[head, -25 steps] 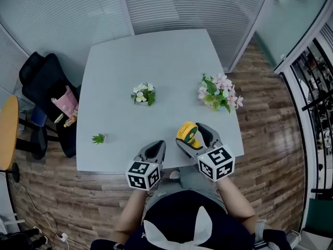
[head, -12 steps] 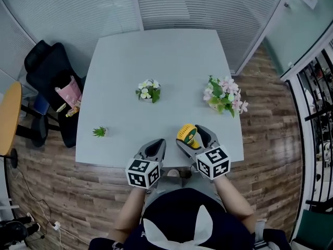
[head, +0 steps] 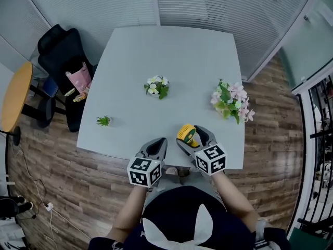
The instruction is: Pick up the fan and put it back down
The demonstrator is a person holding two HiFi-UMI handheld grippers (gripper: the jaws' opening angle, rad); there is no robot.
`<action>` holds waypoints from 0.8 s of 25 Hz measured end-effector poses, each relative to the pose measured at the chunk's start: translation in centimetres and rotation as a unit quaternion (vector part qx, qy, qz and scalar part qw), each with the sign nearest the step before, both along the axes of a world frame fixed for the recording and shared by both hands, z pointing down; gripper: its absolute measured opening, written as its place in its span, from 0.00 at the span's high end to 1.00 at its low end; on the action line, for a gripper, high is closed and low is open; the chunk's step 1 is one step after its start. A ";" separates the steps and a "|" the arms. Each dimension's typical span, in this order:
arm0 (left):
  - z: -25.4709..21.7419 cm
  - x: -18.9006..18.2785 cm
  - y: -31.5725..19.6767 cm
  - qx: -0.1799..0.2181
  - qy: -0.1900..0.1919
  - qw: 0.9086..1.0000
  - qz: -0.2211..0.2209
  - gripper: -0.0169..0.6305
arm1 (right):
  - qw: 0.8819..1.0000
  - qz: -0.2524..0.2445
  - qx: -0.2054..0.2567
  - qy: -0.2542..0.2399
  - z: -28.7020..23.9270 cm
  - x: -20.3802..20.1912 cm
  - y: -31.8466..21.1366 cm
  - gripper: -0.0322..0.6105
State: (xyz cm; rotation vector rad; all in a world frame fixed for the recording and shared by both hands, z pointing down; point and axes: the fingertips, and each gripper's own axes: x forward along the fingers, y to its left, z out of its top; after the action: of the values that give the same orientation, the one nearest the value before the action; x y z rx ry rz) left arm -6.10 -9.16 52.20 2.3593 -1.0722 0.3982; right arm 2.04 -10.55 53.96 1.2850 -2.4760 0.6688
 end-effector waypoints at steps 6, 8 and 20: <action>0.2 -0.3 0.1 -0.006 -0.004 0.999 -0.035 0.94 | 0.999 -0.039 -0.011 0.001 1.6 -0.5 -0.4 0.36; 0.4 -0.4 0.2 -0.008 -0.007 0.999 -0.046 0.94 | 0.999 -0.048 -0.016 0.002 2.2 -0.6 -0.6 0.36; 1.0 -1.4 0.1 -0.014 -0.017 0.995 -0.096 0.94 | 0.997 -0.073 -0.011 -0.001 4.9 -1.4 -2.8 0.36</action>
State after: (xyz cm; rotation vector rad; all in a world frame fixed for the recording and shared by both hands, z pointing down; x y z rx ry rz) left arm -7.52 -9.10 53.22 2.2080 -1.2878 0.3796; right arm 0.67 -13.39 58.82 1.0830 -2.5273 0.6583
